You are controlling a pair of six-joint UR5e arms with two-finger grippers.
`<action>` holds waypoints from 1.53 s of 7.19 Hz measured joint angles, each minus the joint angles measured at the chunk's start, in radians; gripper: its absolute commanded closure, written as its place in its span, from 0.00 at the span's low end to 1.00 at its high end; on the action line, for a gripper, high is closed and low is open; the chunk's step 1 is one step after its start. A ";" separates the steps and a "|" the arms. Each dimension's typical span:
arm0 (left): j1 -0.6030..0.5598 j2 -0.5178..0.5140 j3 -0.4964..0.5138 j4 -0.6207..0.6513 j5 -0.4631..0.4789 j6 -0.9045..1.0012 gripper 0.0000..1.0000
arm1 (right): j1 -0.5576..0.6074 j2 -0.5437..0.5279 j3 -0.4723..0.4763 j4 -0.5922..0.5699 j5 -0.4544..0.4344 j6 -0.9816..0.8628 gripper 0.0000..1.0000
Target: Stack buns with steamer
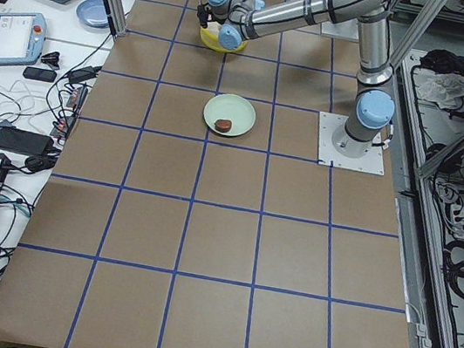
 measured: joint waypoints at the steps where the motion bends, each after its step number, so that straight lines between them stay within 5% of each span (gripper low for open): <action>1: -0.003 -0.001 0.003 0.001 0.000 -0.026 0.00 | 0.013 -0.019 0.000 0.026 -0.001 0.041 1.00; 8: -0.012 0.021 0.031 -0.004 0.015 -0.125 0.01 | 0.136 -0.113 0.017 0.107 0.005 0.270 1.00; 11: 0.071 0.079 0.069 -0.135 0.273 0.134 0.00 | 0.294 -0.160 0.053 0.148 0.015 0.425 1.00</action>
